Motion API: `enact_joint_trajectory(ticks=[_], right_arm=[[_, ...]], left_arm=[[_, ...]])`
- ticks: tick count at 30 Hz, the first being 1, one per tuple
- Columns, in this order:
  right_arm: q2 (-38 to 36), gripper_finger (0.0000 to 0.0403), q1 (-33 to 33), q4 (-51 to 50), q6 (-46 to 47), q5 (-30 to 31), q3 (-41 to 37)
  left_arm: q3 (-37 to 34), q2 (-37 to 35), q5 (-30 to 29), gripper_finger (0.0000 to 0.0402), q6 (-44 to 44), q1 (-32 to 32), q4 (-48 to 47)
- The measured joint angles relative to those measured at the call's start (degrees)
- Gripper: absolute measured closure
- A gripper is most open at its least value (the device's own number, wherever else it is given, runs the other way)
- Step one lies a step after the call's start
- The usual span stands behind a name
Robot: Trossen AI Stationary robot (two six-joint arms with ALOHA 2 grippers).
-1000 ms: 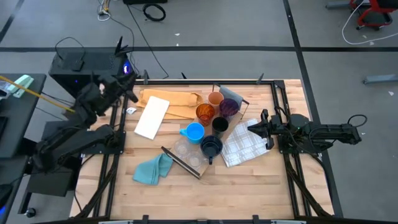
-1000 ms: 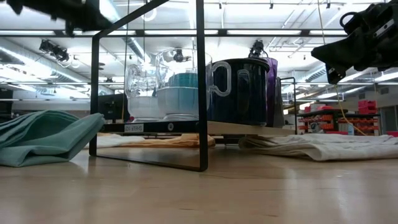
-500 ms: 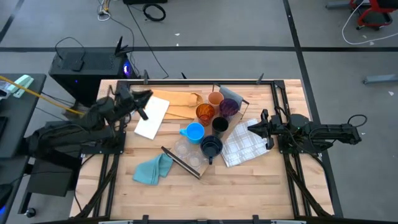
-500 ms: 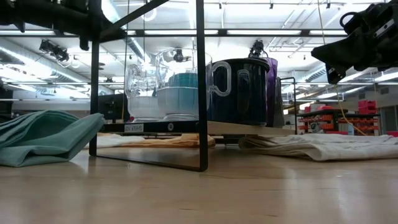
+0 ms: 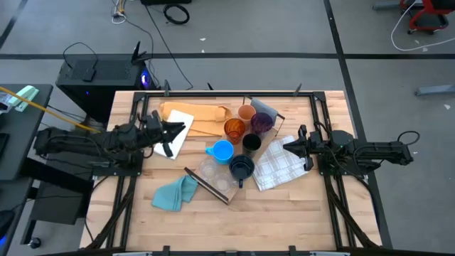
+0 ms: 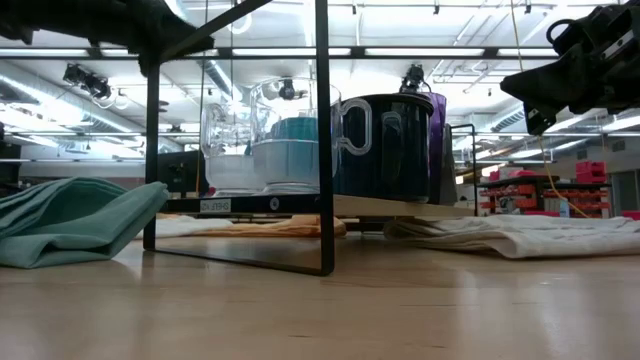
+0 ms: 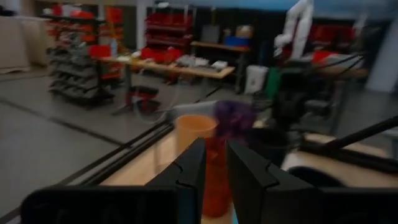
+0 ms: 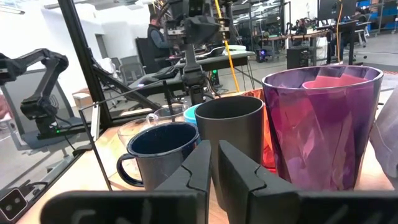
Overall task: Stack small to large cups/mugs on shelf
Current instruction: Return to Home Position
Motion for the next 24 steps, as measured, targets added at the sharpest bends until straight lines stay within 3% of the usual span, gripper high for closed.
enact_joint_trajectory(ticks=[6,18,24], right_arm=[[-0.01,0.0366,-0.01,0.02,-0.01,0.00,0.00],[-0.02,0.0366,0.00,0.02,0.00,0.02,0.00],[-0.02,0.0366,0.00,0.01,0.00,0.01,0.00]], left_arm=[[0.01,-2.30,0.07,0.0343,1.93,-3.51,6.09],[0.02,-18.90,1.60,0.0361,2.38,-4.00,-11.30],[-5.37,-27.90,5.29,0.0362,1.38,-4.00,-9.11]])
